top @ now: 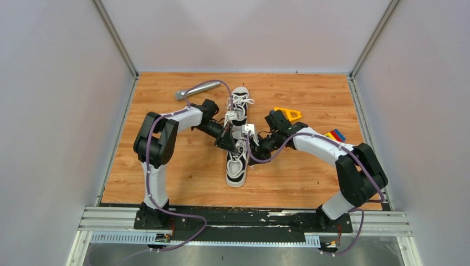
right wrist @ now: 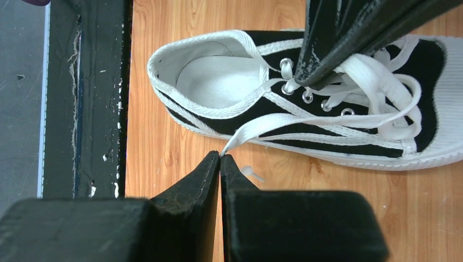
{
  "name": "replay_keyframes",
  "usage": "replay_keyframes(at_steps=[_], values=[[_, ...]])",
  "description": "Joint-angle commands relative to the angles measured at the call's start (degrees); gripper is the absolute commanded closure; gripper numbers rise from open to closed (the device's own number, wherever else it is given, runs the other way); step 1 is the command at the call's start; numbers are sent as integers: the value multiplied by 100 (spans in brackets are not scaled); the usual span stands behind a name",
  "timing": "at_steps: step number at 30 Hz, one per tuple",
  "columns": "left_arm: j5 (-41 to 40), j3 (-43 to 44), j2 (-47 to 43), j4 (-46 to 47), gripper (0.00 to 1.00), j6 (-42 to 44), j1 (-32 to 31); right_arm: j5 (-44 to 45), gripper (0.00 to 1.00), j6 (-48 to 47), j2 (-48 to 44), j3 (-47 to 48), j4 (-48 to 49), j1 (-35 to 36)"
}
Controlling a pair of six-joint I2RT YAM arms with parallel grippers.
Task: Tie the shoes
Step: Wrap the shoelace around the shoelace.
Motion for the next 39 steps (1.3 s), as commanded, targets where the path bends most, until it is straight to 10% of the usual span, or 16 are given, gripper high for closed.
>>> replay_keyframes(at_steps=[1, 14, 24, 39], values=[[-332, 386, 271, -712, 100, 71, 30, -220, 93, 24, -391, 89, 222, 17], [-1427, 424, -174, -81, 100, -1910, 18, 25, 94, 152, -819, 215, 225, 196], [-1990, 1489, -153, -1962, 100, -1332, -93, 368, 95, 136, -690, 497, 199, 439], [-2699, 1984, -259, -2411, 100, -993, -523, 622, 95, 102, -641, 591, 199, 588]])
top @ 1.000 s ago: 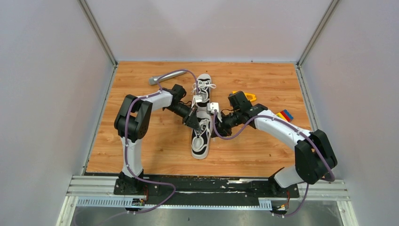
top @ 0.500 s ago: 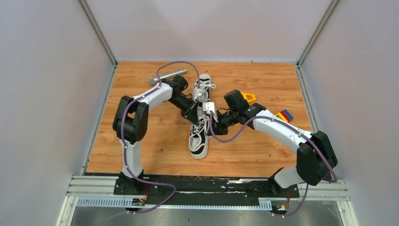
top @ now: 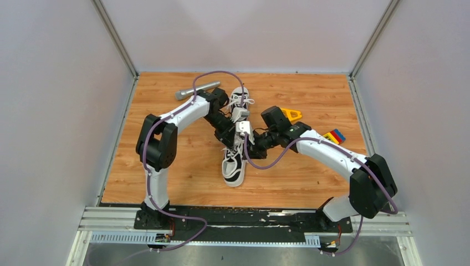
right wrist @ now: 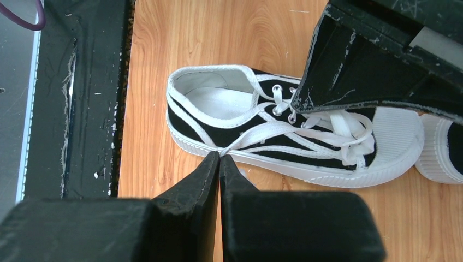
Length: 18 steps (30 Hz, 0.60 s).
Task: Tie the shoes
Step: Wrap the shoelace around the shoelace.
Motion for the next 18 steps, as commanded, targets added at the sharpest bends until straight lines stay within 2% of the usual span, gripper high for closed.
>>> replay_keyframes(at_steps=[1, 5, 9, 10, 15, 18], values=[[60, 298, -345, -315, 100, 277, -38, 28, 95, -32, 52, 252, 112, 46], [11, 211, -449, -75, 100, 157, -39, 60, 95, -18, 120, 360, 105, 72], [859, 30, -346, -147, 100, 162, 8, 105, 95, -9, 192, 434, 71, 68], [1088, -116, -426, 108, 100, 98, 29, 95, 96, -21, 190, 423, 54, 72], [1213, -1489, -945, 1767, 100, -633, 127, 40, 96, -282, 38, 222, 83, 146], [1347, -2055, -1248, 2253, 100, -513, 206, 40, 96, -605, 79, 66, 120, 282]])
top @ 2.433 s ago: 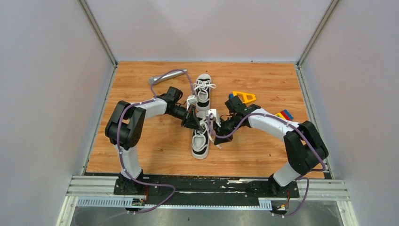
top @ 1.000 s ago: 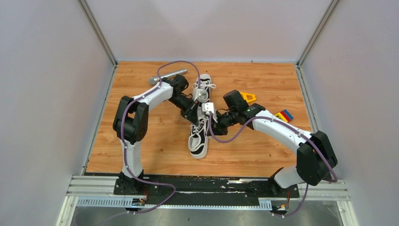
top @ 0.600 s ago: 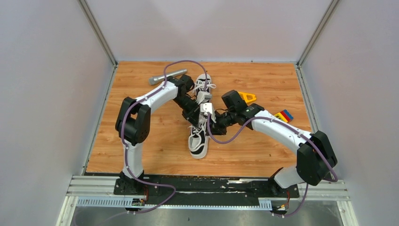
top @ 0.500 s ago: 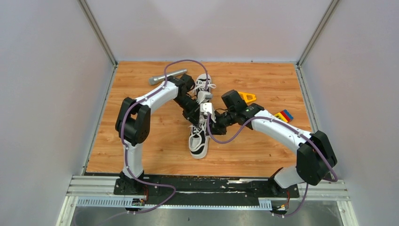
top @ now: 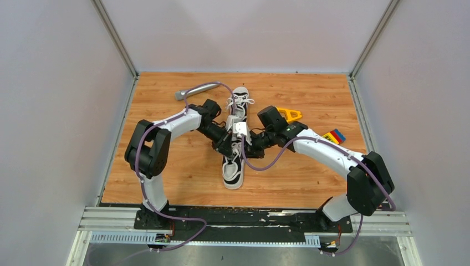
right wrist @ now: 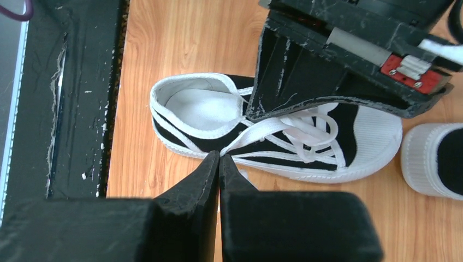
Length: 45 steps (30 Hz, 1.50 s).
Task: Tie the shoes
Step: Wrap the shoelace around the shoelace.
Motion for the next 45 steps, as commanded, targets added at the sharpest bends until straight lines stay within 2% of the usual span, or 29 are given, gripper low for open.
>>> replay_keyframes(at_steps=[1, 11, 16, 18, 22, 25, 31, 35, 41, 45], values=[[452, -552, -619, 1040, 100, -54, 121, -140, 96, -541, -8, -163, 146, 230], [777, -1203, -715, 1892, 100, -35, 574, -356, 97, -1037, 611, -330, 585, 719], [853, -1128, -493, 1598, 100, 270, 596, -275, 96, -1244, 650, -388, 515, 788], [826, -1136, -444, 1679, 100, 219, 602, -90, 92, -1225, 634, -378, 431, 751], [873, -1095, -322, 1818, 100, 21, 604, -62, 71, -923, 672, -79, 28, 413], [858, -862, -96, 1470, 100, 224, 604, -189, 61, -720, 683, 205, -352, 26], [921, -874, -67, 1368, 100, 353, 595, -79, 56, -301, 865, 700, -711, -585], [1032, -806, -76, 1291, 100, 459, 595, 213, 54, -858, 1042, 531, -139, -580], [1074, -841, -94, 984, 100, 806, 595, -12, 46, -1650, 1561, 476, 630, -478], [1020, -887, -192, 995, 88, 814, 595, -26, 45, -1521, 1878, 521, 1119, -358]])
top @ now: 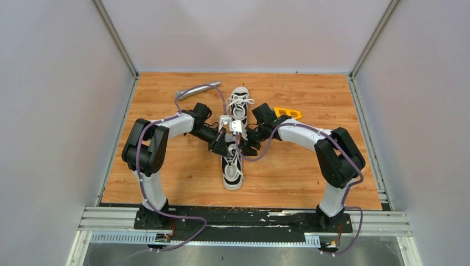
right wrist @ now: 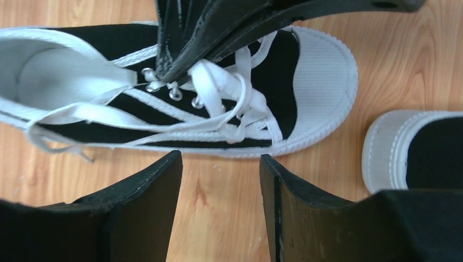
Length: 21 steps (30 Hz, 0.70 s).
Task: Tie the shoes
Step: Wrap the shoelace around the shoelace.
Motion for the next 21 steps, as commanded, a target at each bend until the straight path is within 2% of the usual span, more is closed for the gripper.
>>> replay_keyframes(at_steps=[1, 6, 7, 11, 15, 17, 21], values=[[37, 34, -156, -138, 86, 173, 18, -193, 45, -145, 243, 4, 884, 158], [-92, 2, -343, 284, 80, -191, 23, -27, 48, 257, 379, -60, 1382, 285], [-104, 60, -338, 271, 79, -210, 20, -25, 51, 316, 386, -53, 1407, 285], [-233, 183, -321, 159, 79, -239, 17, -17, 76, 339, 329, -92, 1364, 278], [-457, 239, -297, -4, 78, -221, 27, 184, 93, 352, 196, -108, 1283, 269], [-555, 246, -315, -53, 77, -225, 25, 337, 98, 295, 143, -84, 1171, 247], [-680, 162, -599, 80, 74, -327, 27, 482, 100, 253, -26, -68, 943, 166]])
